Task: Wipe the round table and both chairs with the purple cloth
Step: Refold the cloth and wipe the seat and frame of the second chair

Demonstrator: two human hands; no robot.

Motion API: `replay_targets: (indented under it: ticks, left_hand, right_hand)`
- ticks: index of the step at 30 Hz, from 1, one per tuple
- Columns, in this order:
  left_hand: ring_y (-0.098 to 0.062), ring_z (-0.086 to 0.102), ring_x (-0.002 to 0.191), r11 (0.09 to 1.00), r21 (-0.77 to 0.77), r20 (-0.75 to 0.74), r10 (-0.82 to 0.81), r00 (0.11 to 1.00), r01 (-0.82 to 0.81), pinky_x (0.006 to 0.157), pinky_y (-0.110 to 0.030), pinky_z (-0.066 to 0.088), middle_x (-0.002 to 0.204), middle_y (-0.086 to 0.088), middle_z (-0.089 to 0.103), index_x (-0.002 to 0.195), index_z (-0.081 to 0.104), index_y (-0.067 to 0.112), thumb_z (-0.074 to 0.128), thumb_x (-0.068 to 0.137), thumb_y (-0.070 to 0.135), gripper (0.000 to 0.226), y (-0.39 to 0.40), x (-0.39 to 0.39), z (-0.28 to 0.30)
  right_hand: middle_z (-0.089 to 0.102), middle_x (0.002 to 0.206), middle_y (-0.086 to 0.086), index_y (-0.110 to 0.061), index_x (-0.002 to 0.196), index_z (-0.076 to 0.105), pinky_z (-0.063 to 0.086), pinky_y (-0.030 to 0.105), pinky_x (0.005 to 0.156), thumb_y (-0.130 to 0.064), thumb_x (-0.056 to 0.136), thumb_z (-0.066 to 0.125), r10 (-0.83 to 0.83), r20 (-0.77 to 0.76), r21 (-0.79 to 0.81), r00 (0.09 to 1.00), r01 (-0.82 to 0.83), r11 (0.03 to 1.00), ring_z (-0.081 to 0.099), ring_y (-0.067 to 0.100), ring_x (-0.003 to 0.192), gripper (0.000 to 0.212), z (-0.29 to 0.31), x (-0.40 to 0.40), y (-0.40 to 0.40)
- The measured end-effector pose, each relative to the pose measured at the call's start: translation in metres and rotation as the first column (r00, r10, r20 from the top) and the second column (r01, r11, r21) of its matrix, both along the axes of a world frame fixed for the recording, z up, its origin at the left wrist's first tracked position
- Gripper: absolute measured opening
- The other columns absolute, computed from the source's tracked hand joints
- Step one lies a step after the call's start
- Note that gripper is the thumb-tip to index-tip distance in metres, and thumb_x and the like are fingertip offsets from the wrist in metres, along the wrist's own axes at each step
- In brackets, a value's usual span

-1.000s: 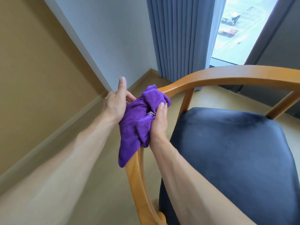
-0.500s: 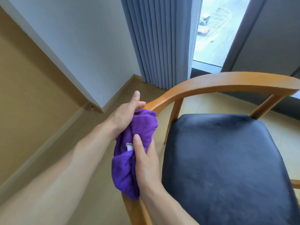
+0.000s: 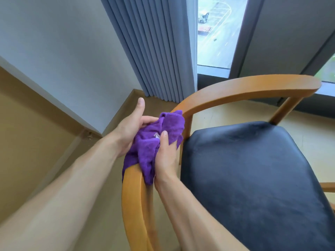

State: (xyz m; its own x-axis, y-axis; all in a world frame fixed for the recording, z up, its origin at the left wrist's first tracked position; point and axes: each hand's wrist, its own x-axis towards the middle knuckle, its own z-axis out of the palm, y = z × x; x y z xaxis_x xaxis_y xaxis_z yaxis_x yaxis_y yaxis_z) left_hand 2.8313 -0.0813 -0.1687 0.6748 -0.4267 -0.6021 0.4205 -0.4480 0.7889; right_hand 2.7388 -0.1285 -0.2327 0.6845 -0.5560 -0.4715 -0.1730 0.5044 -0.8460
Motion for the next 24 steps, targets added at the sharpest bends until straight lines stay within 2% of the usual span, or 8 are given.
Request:
replay_targets:
  ticks: [2, 3, 8, 11, 14, 18, 21, 24]
  left_hand:
    - [-0.020, 0.065, 0.118, 1.000, 0.001, 0.004, -0.013, 1.000, 0.013, 0.109, -0.040, 0.044, 0.126, -0.009, 0.069, 0.126, 0.066, 0.012, 0.017, 0.089, 0.081, 0.093, -0.008, 0.007, -0.005]
    - [-0.019, 0.063, 0.121, 1.000, 0.001, -0.003, -0.022, 1.000, 0.022, 0.112, -0.041, 0.042, 0.129, -0.008, 0.068, 0.128, 0.065, 0.012, 0.017, 0.089, 0.081, 0.093, -0.010, 0.011, -0.006]
    - [-0.021, 0.067, 0.115, 0.994, 0.002, -0.067, -0.109, 0.992, 0.109, 0.100, -0.040, 0.048, 0.122, -0.004, 0.072, 0.128, 0.064, 0.015, 0.013, 0.086, 0.083, 0.095, -0.014, 0.034, -0.008]
    - [-0.021, 0.068, 0.113, 0.985, 0.003, -0.076, -0.174, 0.982, 0.174, 0.101, -0.041, 0.048, 0.121, -0.004, 0.073, 0.126, 0.066, 0.018, 0.011, 0.087, 0.082, 0.093, -0.029, 0.046, -0.012]
    - [-0.021, 0.067, 0.115, 0.979, -0.063, -0.100, -0.198, 0.975, 0.192, 0.105, -0.042, 0.046, 0.121, -0.007, 0.072, 0.129, 0.063, 0.013, 0.017, 0.091, 0.078, 0.088, -0.051, 0.057, -0.021]
    - [-0.019, 0.067, 0.116, 0.936, -0.167, -0.083, -0.327, 0.941, 0.310, 0.102, -0.036, 0.049, 0.123, -0.005, 0.072, 0.128, 0.062, 0.017, 0.017, 0.094, 0.075, 0.081, -0.083, 0.074, -0.028]
    - [-0.015, 0.069, 0.111, 0.892, -0.208, -0.069, -0.423, 0.903, 0.402, 0.085, -0.025, 0.057, 0.119, -0.002, 0.073, 0.120, 0.066, 0.024, 0.018, 0.095, 0.074, 0.074, -0.103, 0.083, -0.029]
    - [-0.015, 0.068, 0.114, 0.839, -0.243, -0.062, -0.514, 0.855, 0.487, 0.096, -0.032, 0.050, 0.122, -0.002, 0.072, 0.124, 0.065, 0.023, 0.019, 0.094, 0.075, 0.076, -0.122, 0.096, -0.033]
  right_hand:
    - [0.061, 0.132, -0.011, -0.041, 0.139, 0.049, 0.043, 0.042, 0.110, -0.067, 0.080, 0.041, 0.042, 0.043, 0.044, 0.998, -0.044, 0.998, 0.057, 0.012, 0.123, 0.064, 0.001, -0.016, 0.013]
    - [0.061, 0.133, -0.011, -0.041, 0.140, 0.048, 0.043, 0.042, 0.110, -0.067, 0.079, 0.042, 0.058, 0.057, 0.075, 0.997, -0.062, 0.995, 0.056, 0.012, 0.125, 0.066, 0.000, -0.019, 0.017]
    - [0.057, 0.139, -0.012, -0.036, 0.145, 0.044, 0.040, 0.038, 0.113, -0.044, 0.101, 0.043, -0.033, 0.018, 0.011, 0.999, 0.033, 0.999, 0.052, 0.009, 0.130, 0.045, 0.002, -0.002, 0.011]
    - [0.051, 0.144, -0.012, -0.040, 0.149, 0.036, 0.039, 0.037, 0.112, -0.044, 0.103, 0.038, -0.099, -0.061, -0.050, 0.993, 0.096, 0.994, 0.049, 0.012, 0.133, 0.046, 0.005, 0.029, -0.014]
    - [0.047, 0.148, -0.009, -0.041, 0.149, 0.032, 0.037, 0.036, 0.111, -0.045, 0.103, 0.037, -0.226, -0.140, -0.082, 0.964, 0.216, 0.973, 0.047, 0.018, 0.135, 0.046, 0.006, 0.058, -0.044]
    - [0.046, 0.148, -0.011, -0.039, 0.150, 0.032, 0.036, 0.038, 0.113, -0.041, 0.103, 0.039, -0.454, -0.122, -0.143, 0.883, 0.437, 0.888, 0.045, 0.014, 0.136, 0.047, 0.006, 0.084, -0.063]
    - [0.045, 0.151, -0.010, -0.034, 0.151, 0.034, 0.034, 0.037, 0.113, -0.039, 0.103, 0.041, -0.624, -0.144, -0.187, 0.768, 0.598, 0.780, 0.042, 0.015, 0.139, 0.049, 0.006, 0.099, -0.082]
    - [0.048, 0.149, -0.007, -0.033, 0.149, 0.037, 0.035, 0.034, 0.111, -0.041, 0.102, 0.043, -0.710, -0.151, -0.174, 0.688, 0.688, 0.704, 0.044, 0.018, 0.138, 0.048, 0.004, 0.110, -0.101]
